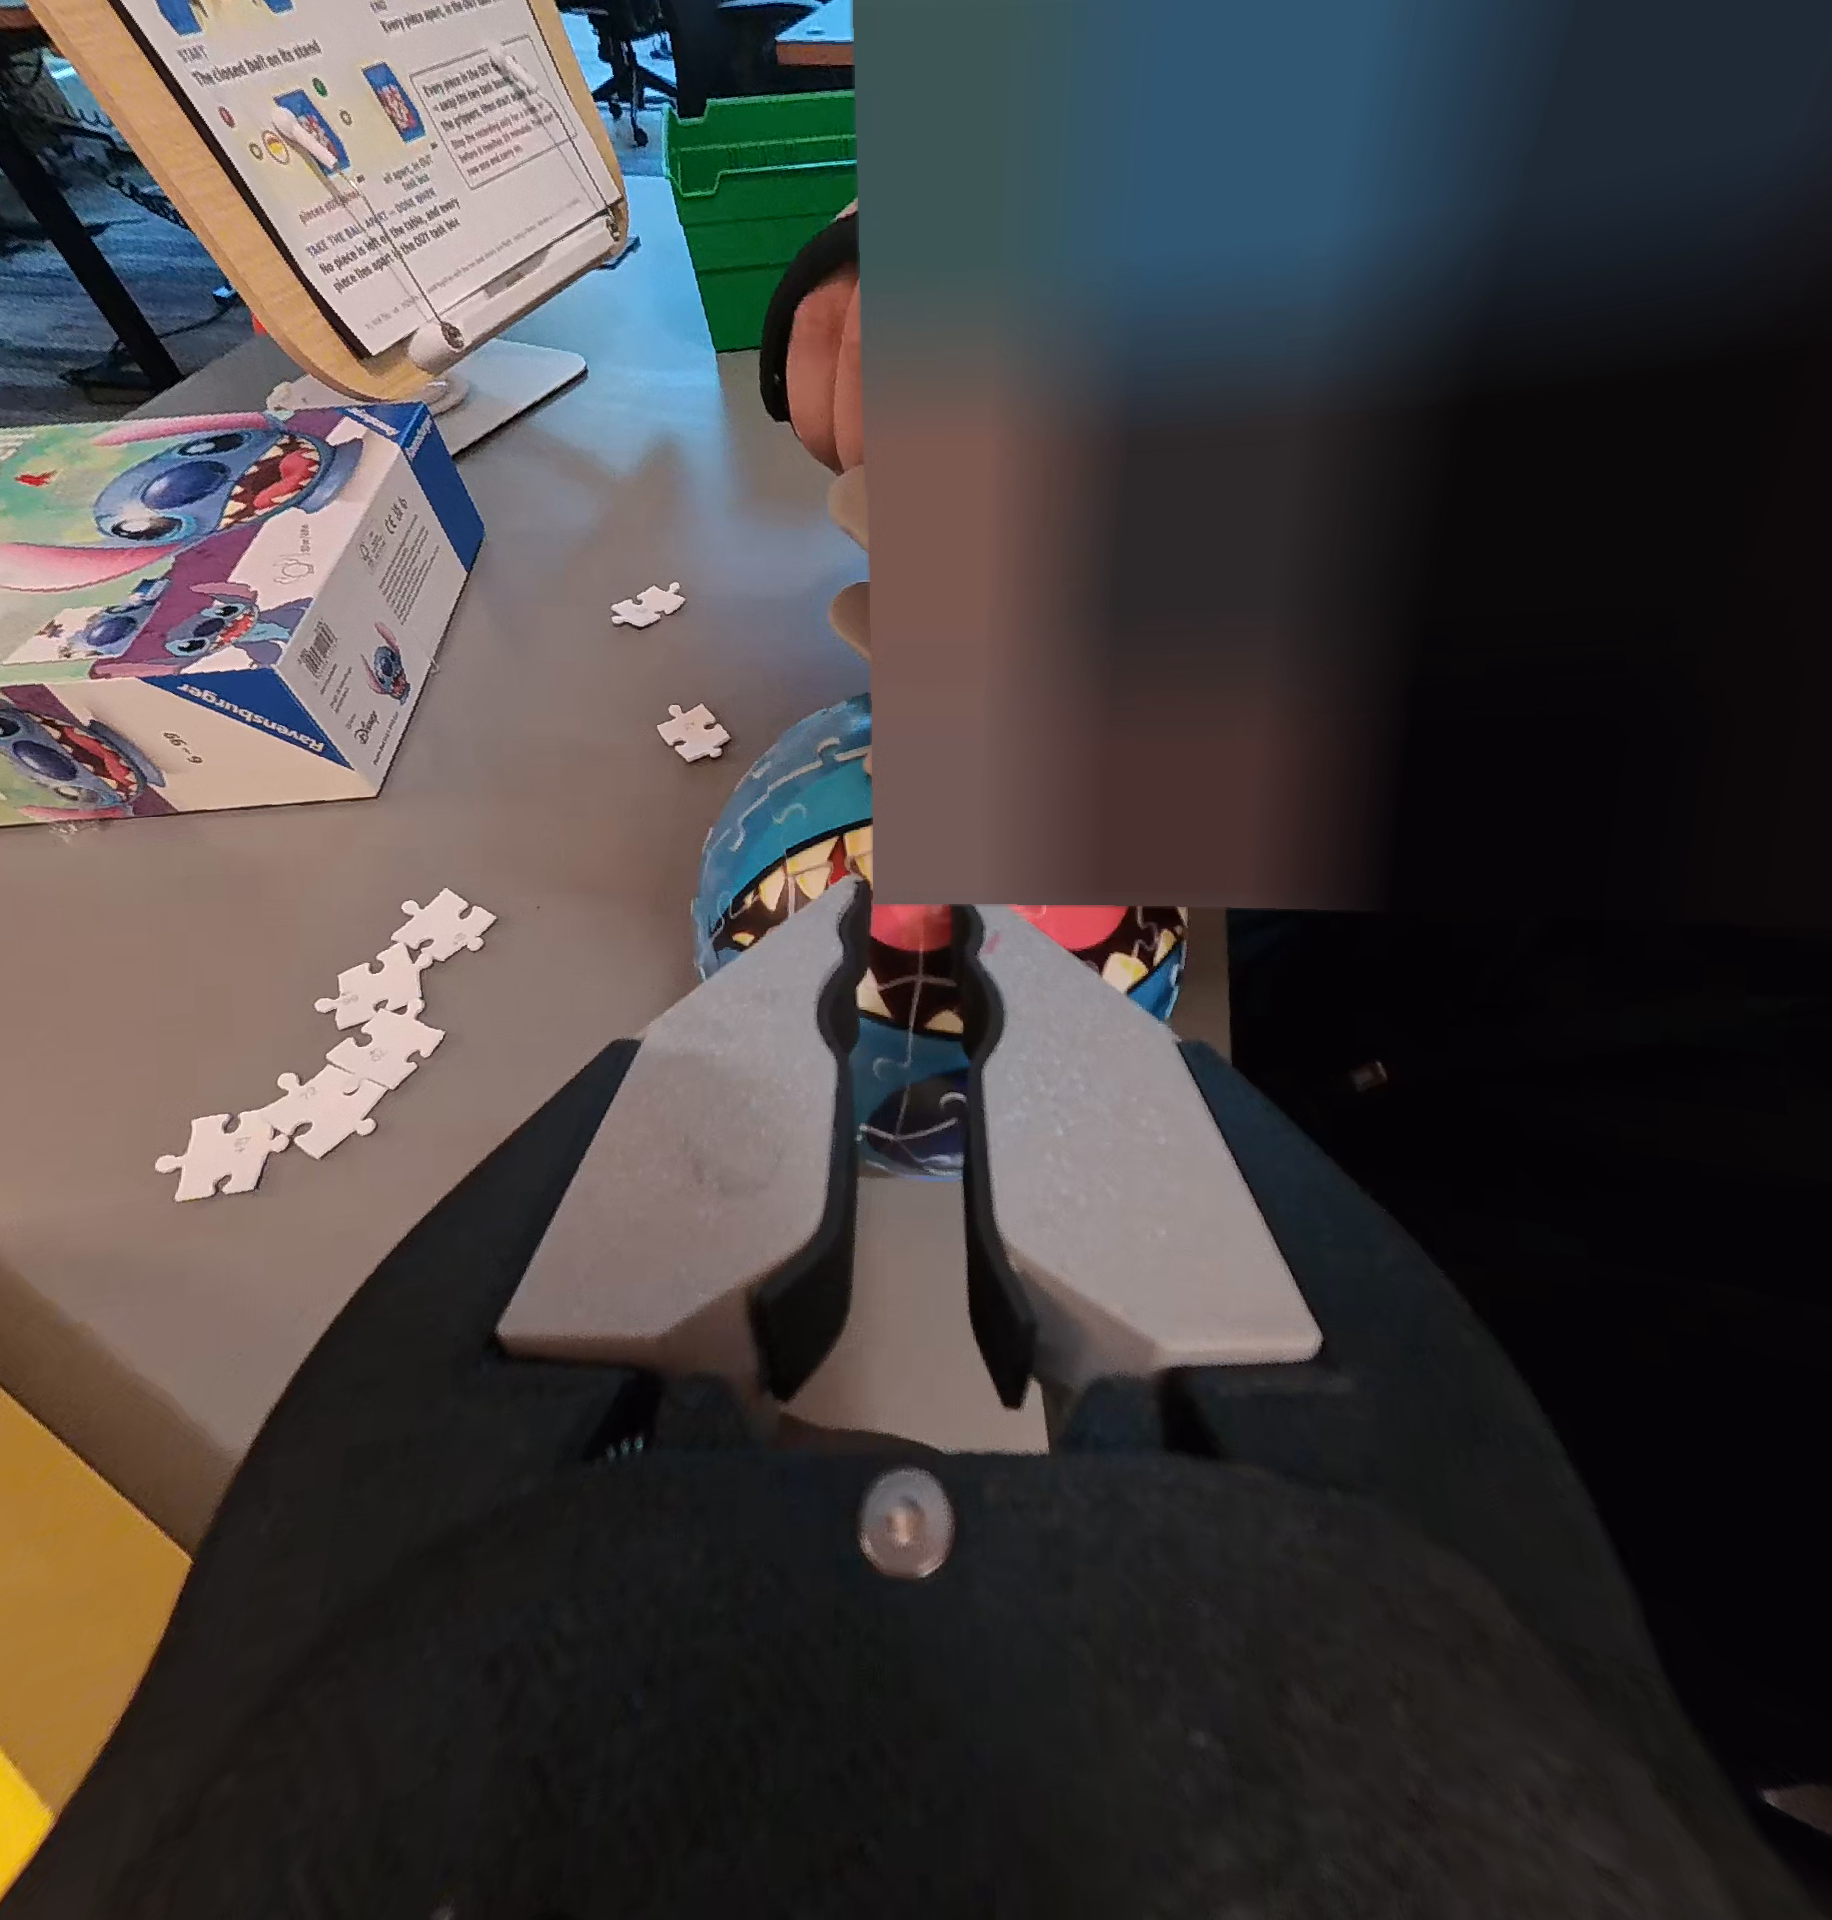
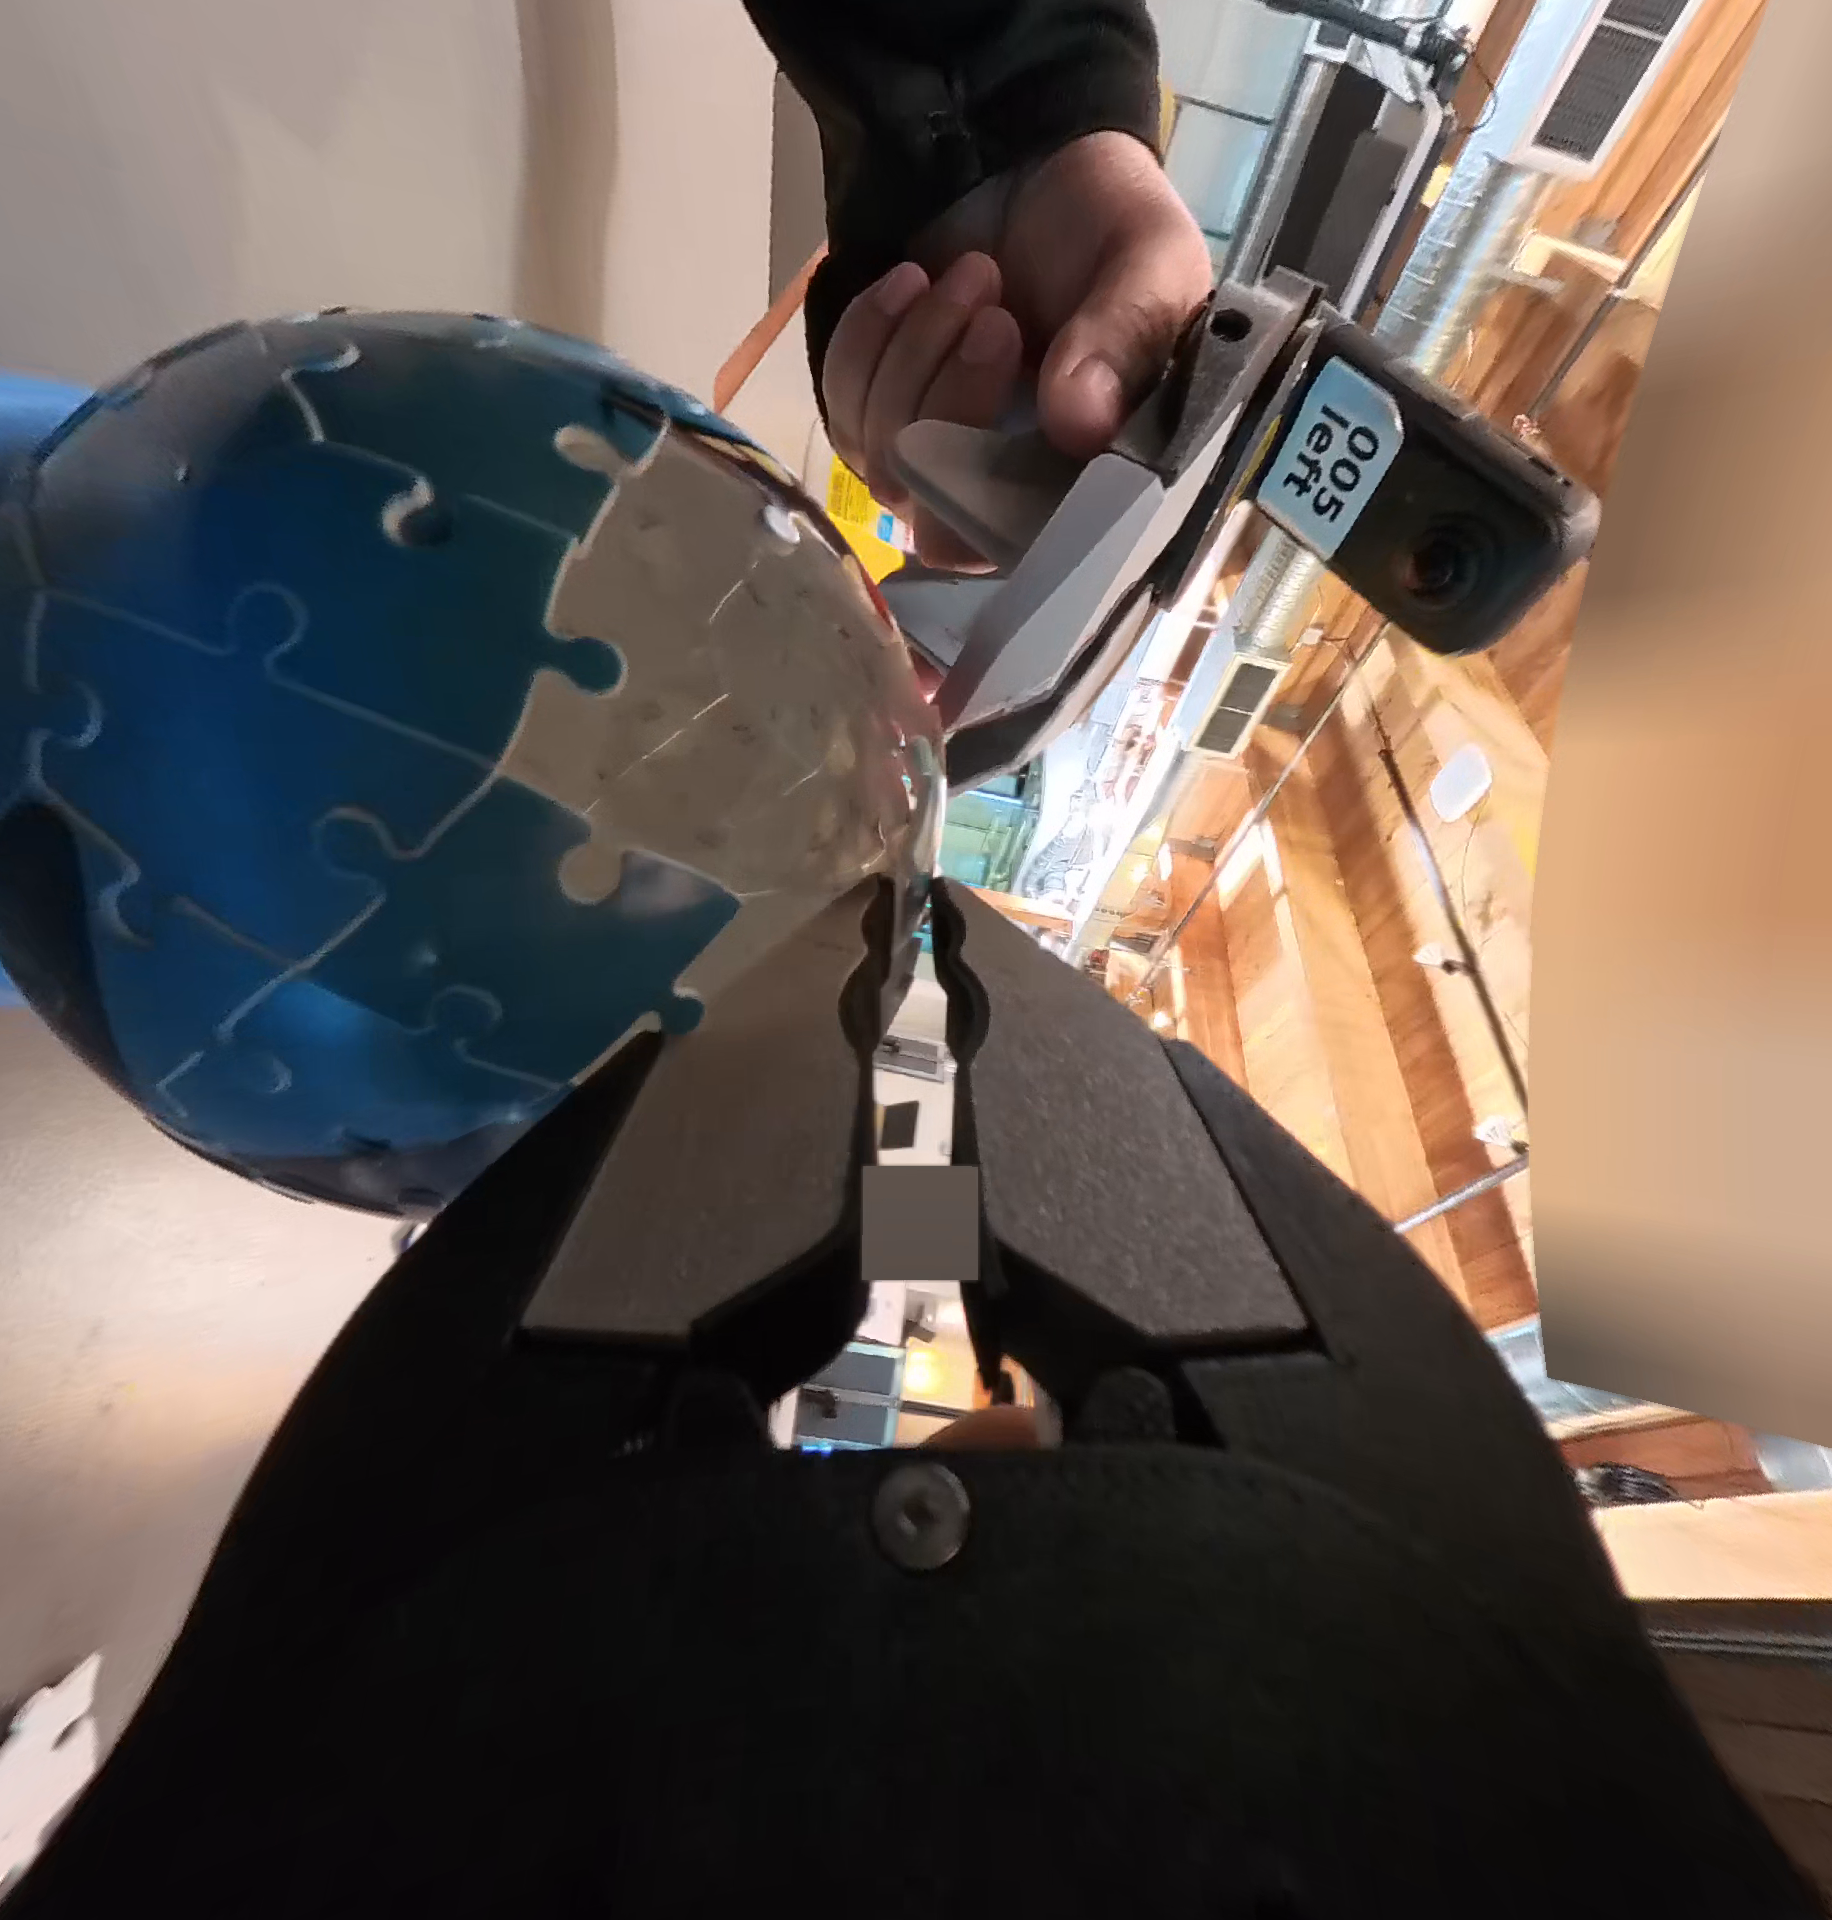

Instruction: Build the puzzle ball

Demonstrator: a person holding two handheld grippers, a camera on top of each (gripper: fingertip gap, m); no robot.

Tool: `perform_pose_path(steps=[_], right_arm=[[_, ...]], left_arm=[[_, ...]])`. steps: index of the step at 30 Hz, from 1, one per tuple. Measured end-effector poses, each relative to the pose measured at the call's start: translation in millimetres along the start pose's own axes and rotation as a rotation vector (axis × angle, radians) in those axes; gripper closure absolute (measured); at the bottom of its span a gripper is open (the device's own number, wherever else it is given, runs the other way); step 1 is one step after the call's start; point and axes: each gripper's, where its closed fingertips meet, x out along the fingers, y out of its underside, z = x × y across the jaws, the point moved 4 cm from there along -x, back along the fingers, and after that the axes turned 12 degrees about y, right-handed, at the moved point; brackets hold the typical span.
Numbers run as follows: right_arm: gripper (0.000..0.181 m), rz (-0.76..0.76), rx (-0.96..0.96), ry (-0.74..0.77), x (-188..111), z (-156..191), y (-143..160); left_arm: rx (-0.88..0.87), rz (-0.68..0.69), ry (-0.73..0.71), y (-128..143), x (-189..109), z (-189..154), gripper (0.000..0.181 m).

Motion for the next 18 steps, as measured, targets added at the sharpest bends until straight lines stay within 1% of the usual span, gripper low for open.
perform_pose_path(steps=[8,13,18], right_arm=[[0.167,-0.003,-0.018,-0.019,-2.0,-0.4,0.2],[0.164,-0.002,-0.028,-0.025,-6.3,-1.7,-0.6],[0.163,0.015,-0.037,-0.029,-12.7,-5.2,-0.7]], left_arm=[[0.008,-0.044,-0.009,-5.5,-3.8,-4.7,0.169],[0.01,-0.064,-0.019,-8.4,-1.0,-6.0,0.171],[0.026,-0.015,-0.059,-5.2,6.3,-5.4,0.178]])
